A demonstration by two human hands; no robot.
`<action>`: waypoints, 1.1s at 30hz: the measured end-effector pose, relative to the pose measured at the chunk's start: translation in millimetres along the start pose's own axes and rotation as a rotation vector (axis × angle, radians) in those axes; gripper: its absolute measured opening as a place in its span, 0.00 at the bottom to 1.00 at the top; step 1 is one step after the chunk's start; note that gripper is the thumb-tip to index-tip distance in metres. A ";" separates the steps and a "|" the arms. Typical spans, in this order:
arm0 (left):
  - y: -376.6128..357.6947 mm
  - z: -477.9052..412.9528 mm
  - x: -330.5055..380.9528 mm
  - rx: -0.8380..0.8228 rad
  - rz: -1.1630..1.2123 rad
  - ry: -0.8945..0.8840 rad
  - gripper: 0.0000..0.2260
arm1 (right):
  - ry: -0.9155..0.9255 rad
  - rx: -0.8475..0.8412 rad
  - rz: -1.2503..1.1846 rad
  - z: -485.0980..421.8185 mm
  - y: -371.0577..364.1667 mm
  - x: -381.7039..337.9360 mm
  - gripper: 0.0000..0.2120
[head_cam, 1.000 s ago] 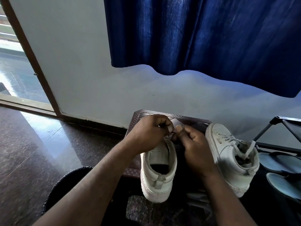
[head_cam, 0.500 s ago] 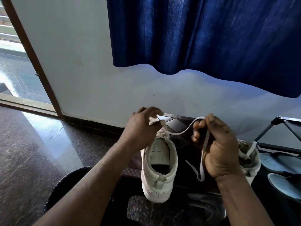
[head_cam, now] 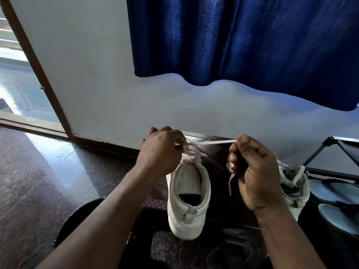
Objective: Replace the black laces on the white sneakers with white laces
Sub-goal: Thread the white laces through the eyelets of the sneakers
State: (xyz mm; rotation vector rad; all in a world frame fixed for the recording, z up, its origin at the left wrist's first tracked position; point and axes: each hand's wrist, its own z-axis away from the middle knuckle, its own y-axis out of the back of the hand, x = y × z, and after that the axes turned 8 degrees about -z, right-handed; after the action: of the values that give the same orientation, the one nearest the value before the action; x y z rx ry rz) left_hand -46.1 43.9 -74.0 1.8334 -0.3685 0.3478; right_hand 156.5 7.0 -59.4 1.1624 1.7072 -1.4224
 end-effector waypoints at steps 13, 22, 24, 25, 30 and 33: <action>2.4 1.9 1.7 0.077 0.052 -0.028 0.05 | 0.020 -0.029 0.173 6.0 -5.3 1.8 0.16; -8.9 0.5 3.9 0.113 0.130 0.041 0.06 | 0.006 -0.028 -0.205 0.4 2.5 -6.2 0.13; -11.6 0.2 6.9 0.125 0.149 0.048 0.06 | 0.002 -0.004 -0.283 -1.2 4.3 -8.5 0.14; -12.6 -0.2 8.4 0.125 0.189 0.047 0.06 | 0.006 0.008 -0.308 -1.9 5.8 -8.6 0.14; -4.4 4.3 17.4 -0.060 0.456 -0.049 0.04 | -0.021 0.047 -0.487 -4.6 15.4 -15.6 0.21; 4.4 7.4 13.3 -0.122 0.507 -0.038 0.04 | -0.025 0.065 -0.618 -9.5 28.2 -19.9 0.19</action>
State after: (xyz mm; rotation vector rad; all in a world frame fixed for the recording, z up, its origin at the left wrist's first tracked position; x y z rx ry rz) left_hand -35.5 34.6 -66.7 1.6120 -0.8662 0.6223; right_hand 191.1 12.4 -51.7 0.6578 2.1210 -1.8448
